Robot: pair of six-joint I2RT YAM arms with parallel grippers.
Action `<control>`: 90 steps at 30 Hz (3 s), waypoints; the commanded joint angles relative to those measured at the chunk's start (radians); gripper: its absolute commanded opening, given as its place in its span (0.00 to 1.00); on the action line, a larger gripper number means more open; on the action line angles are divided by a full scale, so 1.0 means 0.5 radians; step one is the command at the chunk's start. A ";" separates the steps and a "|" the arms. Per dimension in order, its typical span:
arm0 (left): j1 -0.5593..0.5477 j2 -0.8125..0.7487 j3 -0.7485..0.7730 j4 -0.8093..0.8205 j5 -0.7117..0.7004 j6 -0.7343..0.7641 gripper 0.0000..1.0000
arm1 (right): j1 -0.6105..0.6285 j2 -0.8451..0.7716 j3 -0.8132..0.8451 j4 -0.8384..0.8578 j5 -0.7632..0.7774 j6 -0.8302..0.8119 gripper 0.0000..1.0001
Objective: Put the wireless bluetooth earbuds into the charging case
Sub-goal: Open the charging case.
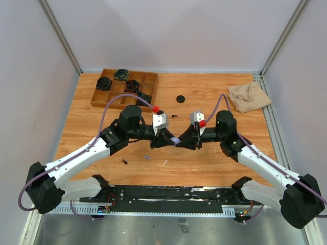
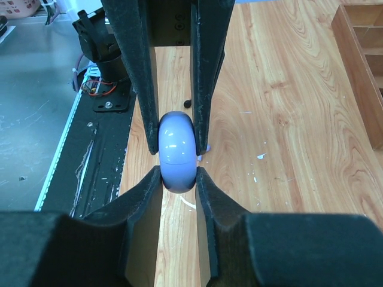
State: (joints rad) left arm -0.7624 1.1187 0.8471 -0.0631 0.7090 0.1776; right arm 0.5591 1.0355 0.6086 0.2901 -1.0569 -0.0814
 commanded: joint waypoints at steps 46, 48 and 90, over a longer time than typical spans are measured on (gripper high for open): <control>0.006 -0.225 -0.203 0.413 -0.634 -0.397 0.75 | -0.029 -0.128 -0.260 0.711 0.093 0.439 0.01; 0.006 -0.222 -0.188 0.401 -0.674 -0.403 0.74 | -0.031 -0.133 -0.263 0.711 0.074 0.439 0.01; 0.012 -0.294 -0.083 -0.392 -1.480 -1.350 0.75 | -0.026 -0.200 -0.494 0.662 0.433 -0.054 0.01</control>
State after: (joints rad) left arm -0.7612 0.9710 0.7856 -0.0940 0.0956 -0.3252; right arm 0.5472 0.9489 0.3901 0.5751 -0.8913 -0.0338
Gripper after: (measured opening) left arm 0.753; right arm 0.258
